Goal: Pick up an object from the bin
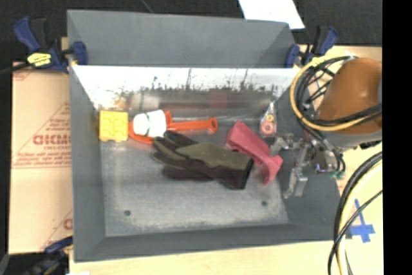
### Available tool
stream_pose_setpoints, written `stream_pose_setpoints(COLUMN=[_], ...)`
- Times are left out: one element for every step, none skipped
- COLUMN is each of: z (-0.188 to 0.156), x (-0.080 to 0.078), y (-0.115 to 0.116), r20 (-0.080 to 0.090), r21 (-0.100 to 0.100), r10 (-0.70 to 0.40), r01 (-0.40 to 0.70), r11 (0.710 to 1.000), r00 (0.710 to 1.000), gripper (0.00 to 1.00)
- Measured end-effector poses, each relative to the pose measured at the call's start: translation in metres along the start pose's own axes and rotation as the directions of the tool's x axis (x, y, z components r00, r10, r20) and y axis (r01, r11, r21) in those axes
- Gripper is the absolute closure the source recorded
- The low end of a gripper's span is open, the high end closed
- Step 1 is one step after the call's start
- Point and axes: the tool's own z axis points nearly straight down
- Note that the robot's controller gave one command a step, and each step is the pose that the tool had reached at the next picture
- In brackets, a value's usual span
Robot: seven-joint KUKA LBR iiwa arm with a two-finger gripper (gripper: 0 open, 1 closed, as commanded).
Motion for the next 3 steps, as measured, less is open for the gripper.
stream_pose_setpoints(z=[-0.003, 0.047, 0.001], x=[-0.002, -0.036, -0.067], y=[0.000, 0.069, 0.106], r20=[0.007, 0.020, 0.013], r21=[0.002, -0.006, 0.004], r10=[-0.005, 0.143, -0.015], r01=[0.005, -0.143, 0.015], r11=[1.000, 0.990, 1.000], r00=[1.000, 0.989, 1.000], gripper=[0.00, 0.00, 0.00])
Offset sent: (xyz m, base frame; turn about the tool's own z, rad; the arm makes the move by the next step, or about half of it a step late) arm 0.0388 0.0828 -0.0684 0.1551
